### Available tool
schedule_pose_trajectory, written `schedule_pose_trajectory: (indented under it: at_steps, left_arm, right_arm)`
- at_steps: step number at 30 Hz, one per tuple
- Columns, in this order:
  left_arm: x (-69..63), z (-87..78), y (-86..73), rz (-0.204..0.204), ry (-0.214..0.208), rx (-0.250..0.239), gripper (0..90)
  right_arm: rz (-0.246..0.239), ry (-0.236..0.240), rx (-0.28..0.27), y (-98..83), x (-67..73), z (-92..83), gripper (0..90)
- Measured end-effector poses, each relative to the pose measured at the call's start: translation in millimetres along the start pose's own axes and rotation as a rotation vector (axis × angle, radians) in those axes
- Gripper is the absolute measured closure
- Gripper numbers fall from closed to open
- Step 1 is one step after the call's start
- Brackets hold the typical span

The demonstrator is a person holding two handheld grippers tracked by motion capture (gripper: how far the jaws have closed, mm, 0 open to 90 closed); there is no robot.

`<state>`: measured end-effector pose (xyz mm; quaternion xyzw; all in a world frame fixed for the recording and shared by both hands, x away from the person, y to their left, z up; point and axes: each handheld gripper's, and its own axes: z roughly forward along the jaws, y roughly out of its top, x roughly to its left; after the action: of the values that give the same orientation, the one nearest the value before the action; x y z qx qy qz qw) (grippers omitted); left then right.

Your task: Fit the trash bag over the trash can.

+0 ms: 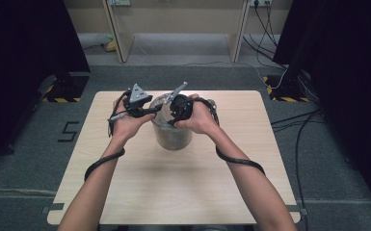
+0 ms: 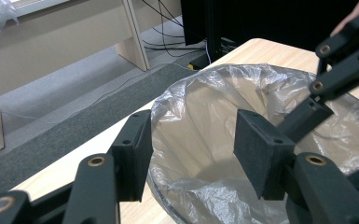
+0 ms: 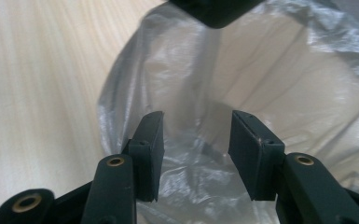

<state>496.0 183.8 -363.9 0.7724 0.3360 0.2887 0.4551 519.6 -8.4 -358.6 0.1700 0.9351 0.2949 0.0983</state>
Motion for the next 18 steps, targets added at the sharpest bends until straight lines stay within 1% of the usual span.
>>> schedule_pose_trajectory:
  at_steps: [1,2,3,4,6,7,8,9,11,12,13,14,15,16,18]
  left_arm:
    - [0.0,0.0,0.0,0.0,0.0,0.0,46.0]
    - [0.8,-0.3,0.3,0.009,0.006,-0.006,46.0]
    - [0.8,-1.2,0.2,-0.005,0.006,-0.006,46.0]
    - [1.4,-2.2,0.4,-0.003,0.008,-0.005,46.0]
    - [2.6,-4.1,0.7,-0.007,0.013,-0.011,46.1]
    - [4.0,-5.1,1.1,0.001,0.021,-0.021,46.1]
    - [4.0,-5.1,1.1,0.001,0.021,-0.021,46.1]
    - [5.1,-7.1,1.1,-0.015,0.025,-0.022,46.1]
    - [6.5,-8.3,1.1,-0.018,0.029,-0.024,46.1]
    - [7.3,-8.3,1.2,-0.012,0.035,-0.033,46.0]
    - [7.8,-8.8,1.2,-0.009,0.037,-0.031,46.0]
    - [7.1,-9.2,0.9,-0.021,0.033,-0.024,46.0]
    - [7.2,-9.4,0.8,-0.021,0.032,-0.024,46.0]
    - [7.9,-9.2,1.1,-0.014,0.037,-0.034,46.0]
    - [8.3,-9.3,1.1,-0.014,0.039,-0.035,46.0]
  right_arm:
    - [-0.006,0.006,0.004,0.0,0.6,0.0,55.2]
    - [-0.006,0.006,0.004,0.0,0.6,0.0,55.2]
    - [-0.008,0.014,0.005,0.1,0.8,-0.1,55.1]
    - [-0.005,0.013,0.002,0.3,0.0,-0.9,55.1]
    - [0.007,0.002,-0.016,1.3,-3.1,-4.4,55.0]
    - [0.025,-0.008,-0.028,2.2,-4.7,-7.2,55.2]
    - [0.025,-0.008,-0.028,2.2,-4.7,-7.2,55.2]
    - [0.052,-0.044,-0.071,4.4,-9.9,-13.5,55.8]
    - [0.09,-0.087,-0.105,6.9,-14.6,-18.7,55.7]
    - [0.11,-0.113,-0.118,8.0,-16.8,-20.1,55.1]
    - [0.131,-0.133,-0.131,8.9,-18.9,-20.8,54.7]
    - [0.157,-0.145,-0.14,9.5,-20.4,-20.5,54.7]
    - [0.173,-0.158,-0.138,10.2,-21.2,-19.4,54.7]
    - [0.176,-0.165,-0.129,11.2,-21.3,-17.5,54.7]
    - [0.168,-0.16,-0.106,13.0,-20.1,-12.0,54.7]
